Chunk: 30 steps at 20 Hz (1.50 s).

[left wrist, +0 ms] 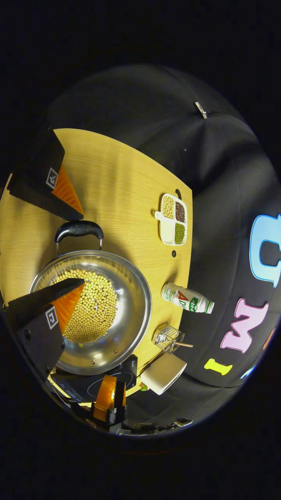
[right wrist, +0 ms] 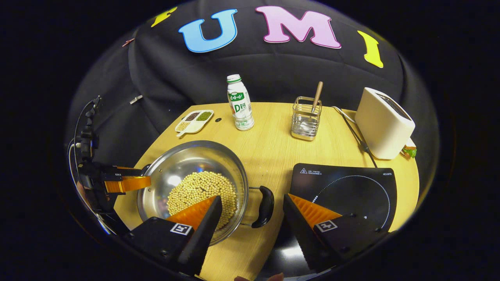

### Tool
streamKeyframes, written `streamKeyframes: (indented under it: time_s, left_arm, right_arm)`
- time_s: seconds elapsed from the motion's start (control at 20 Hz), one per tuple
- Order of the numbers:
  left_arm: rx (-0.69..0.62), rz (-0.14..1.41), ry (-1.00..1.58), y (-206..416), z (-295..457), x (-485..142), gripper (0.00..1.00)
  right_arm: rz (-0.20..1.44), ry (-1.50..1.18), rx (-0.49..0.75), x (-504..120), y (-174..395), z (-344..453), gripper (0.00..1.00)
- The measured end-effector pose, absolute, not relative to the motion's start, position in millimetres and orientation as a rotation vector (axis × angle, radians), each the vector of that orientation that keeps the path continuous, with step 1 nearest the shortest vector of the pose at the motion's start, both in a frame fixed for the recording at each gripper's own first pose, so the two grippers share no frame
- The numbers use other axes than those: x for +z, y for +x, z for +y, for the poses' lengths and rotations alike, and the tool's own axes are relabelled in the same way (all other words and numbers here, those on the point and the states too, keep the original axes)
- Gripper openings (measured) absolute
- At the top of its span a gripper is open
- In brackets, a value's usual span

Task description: First push the handle of the pot to place it horizontally, then grasp the pot with both hands and set it on the induction cooktop.

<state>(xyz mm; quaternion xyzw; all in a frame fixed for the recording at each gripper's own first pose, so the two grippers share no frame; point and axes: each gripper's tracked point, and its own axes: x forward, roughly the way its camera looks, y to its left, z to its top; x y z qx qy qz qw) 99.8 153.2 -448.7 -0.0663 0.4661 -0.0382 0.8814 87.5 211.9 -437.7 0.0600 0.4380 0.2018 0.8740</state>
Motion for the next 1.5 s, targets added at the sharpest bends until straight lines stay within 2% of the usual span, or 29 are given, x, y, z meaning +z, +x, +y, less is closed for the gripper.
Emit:
streamKeyframes:
  time_s: [0.35, 0.5, 0.6, 0.65, 0.7, 0.75, 0.8, 0.85, 0.9, 0.95, 1.0, 1.05, 1.2, 1.25, 1.5]
  left_arm:
    - [-0.06, 0.98, -0.142, 115, 155, -469, 0.82]
    - [-0.04, 0.979, -0.125, 119, 158, -474, 0.78]
    - [-0.03, 0.976, -0.116, 122, 162, -476, 0.69]
    - [-0.028, 0.976, -0.115, 123, 163, -476, 0.7]
    - [-0.028, 0.973, -0.114, 123, 163, -477, 0.65]
    - [-0.029, 0.967, -0.113, 123, 163, -477, 0.65]
    - [-0.032, 0.958, -0.11, 122, 163, -477, 0.64]
    - [-0.028, 0.945, -0.11, 123, 163, -477, 0.65]
    - [-0.021, 0.946, -0.108, 123, 162, -480, 0.63]
    - [-0.025, 0.948, -0.088, 119, 162, -481, 0.63]
    - [-0.034, 0.946, -0.063, 119, 163, -482, 0.65]
    - [-0.037, 0.934, -0.057, 121, 162, -479, 0.64]
    - [-0.023, 0.92, -0.079, 124, 162, -473, 0.6]
    - [-0.022, 0.926, -0.079, 123, 160, -474, 0.58]
    - [-0.032, 0.921, -0.092, 111, 153, -455, 0.54]
  right_arm:
    - [0.964, 0.142, 0.391, -485, 99, 227, 0.97]
    - [0.98, 0.162, 0.395, -495, 103, 234, 0.89]
    - [0.978, 0.165, 0.386, -500, 109, 237, 0.89]
    - [0.983, 0.157, 0.375, -505, 109, 236, 0.81]
    - [0.977, 0.15, 0.362, -503, 111, 232, 0.8]
    - [0.979, 0.145, 0.353, -507, 112, 231, 0.82]
    - [0.98, 0.144, 0.345, -507, 112, 231, 0.66]
    - [0.982, 0.123, 0.341, -509, 116, 232, 0.67]
    - [0.983, 0.107, 0.348, -509, 110, 230, 0.6]
    - [0.986, 0.097, 0.347, -511, 111, 231, 0.64]
    - [0.991, 0.1, 0.344, -511, 111, 231, 0.65]
    - [0.997, 0.113, 0.337, -510, 110, 231, 0.6]
    - [1.004, 0.112, 0.332, -507, 106, 231, 0.59]
    - [1.019, 0.104, 0.332, -510, 104, 230, 0.55]
    - [1.011, 0.123, 0.317, -488, 92, 220, 0.55]
